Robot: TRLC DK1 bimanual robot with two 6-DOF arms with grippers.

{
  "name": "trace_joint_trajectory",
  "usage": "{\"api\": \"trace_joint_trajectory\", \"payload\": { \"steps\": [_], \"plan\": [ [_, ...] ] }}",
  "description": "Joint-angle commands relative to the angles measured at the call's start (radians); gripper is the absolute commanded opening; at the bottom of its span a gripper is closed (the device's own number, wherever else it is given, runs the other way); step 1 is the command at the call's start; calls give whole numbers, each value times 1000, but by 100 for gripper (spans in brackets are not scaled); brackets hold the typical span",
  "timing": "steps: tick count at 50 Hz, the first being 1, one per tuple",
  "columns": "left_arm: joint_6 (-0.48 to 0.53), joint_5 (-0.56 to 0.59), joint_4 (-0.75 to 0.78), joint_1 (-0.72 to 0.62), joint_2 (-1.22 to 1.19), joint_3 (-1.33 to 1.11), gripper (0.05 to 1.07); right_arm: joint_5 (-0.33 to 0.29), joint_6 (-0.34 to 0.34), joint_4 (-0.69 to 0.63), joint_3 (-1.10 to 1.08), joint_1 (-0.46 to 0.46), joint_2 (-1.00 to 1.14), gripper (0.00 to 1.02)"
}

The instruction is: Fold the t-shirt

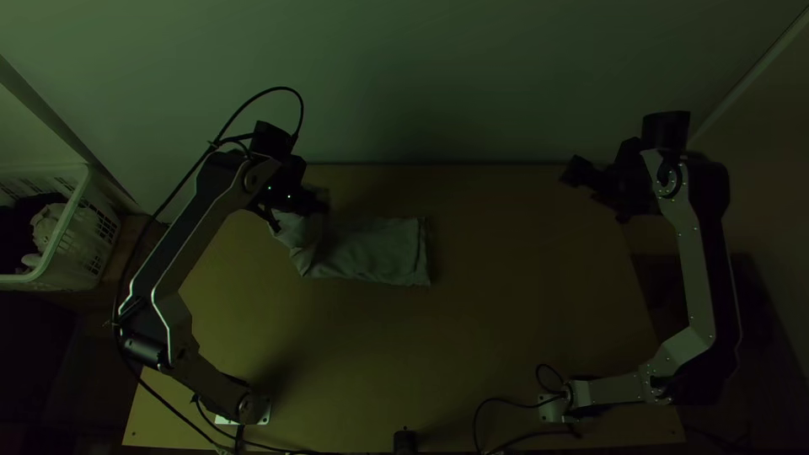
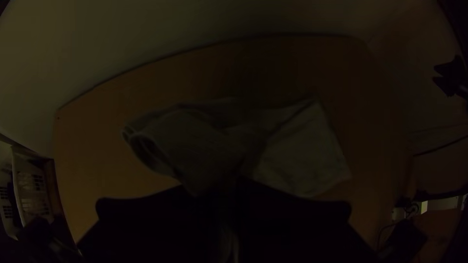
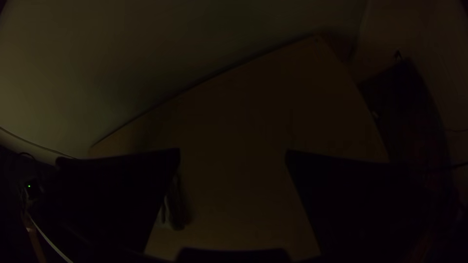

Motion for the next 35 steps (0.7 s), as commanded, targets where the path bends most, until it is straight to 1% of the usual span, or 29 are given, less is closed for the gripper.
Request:
{"api": "trace_joint_trajectory", "payload": {
  "steps": [1, 16, 35],
  "plan": [
    [-62, -8, -16, -52, 51, 64, 8, -8, 23, 17, -43, -8, -47, 99],
    [-143, -37, -21, -172, 205, 176, 8, -15, 47, 51, -106, -13, -94, 99],
    [-202, -88, -30, -316, 414, 363, 8, -18, 64, 106, -187, -11, -146, 99]
  ]
}}
